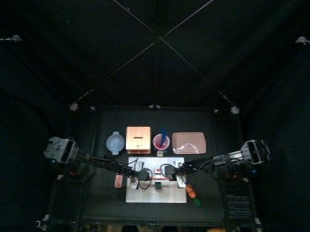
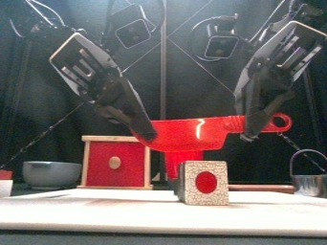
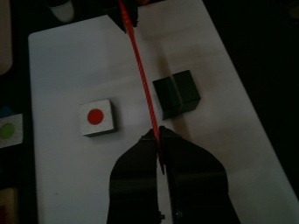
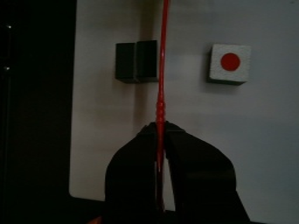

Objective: Cut the sushi into 4 pieces with the knife
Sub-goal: Cut the sushi into 4 pieces

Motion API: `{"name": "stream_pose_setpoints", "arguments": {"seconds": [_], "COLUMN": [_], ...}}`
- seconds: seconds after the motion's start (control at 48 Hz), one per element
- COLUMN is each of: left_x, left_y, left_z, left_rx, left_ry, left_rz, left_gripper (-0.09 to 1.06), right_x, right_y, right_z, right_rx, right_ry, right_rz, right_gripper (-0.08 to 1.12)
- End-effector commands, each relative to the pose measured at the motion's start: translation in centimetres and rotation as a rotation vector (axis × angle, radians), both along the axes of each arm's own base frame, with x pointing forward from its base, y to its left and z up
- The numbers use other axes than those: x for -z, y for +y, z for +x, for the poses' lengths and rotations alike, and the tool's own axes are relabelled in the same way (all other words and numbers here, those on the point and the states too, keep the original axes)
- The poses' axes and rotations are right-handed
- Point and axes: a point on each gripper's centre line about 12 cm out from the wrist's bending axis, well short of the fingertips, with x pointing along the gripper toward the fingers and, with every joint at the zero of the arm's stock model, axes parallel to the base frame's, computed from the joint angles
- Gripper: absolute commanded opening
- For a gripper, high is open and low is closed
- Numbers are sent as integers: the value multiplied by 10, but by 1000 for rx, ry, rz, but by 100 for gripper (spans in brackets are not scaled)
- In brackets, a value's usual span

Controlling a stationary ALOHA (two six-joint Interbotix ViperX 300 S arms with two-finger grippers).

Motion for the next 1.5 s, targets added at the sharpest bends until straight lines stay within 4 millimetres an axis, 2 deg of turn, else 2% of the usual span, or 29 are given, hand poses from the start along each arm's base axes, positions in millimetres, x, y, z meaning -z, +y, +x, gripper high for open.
{"name": "stream_pose_setpoints", "arguments": {"seconds": [0.021, 0.312, 0.646, 0.958, 1.292, 1.5], "left_x": [-7, -4, 4, 24, 27, 37], "left_y": [-12, -24, -28, -28, -27, -27], "left_z": [8, 10, 8, 8, 7, 6], "left_rx": [3, 2, 6, -11, -19, -27], "left_ry": [-25, -11, 42, 101, 110, 138], "left_rz": [-31, -62, -53, -53, -59, -59], "left_gripper": [30, 30, 30, 30, 30, 30], "right_x": [-7, 4, 9, 23, 25, 33], "right_y": [6, 15, 18, 19, 17, 18], "right_z": [4, 7, 8, 10, 12, 12], "right_rx": [-12, -26, -32, -33, -34, -27], "right_ry": [-28, 2, 18, 56, 52, 71], "right_rz": [7, 13, 13, 7, -3, -1], "right_gripper": [12, 12, 12, 12, 12, 12]}}
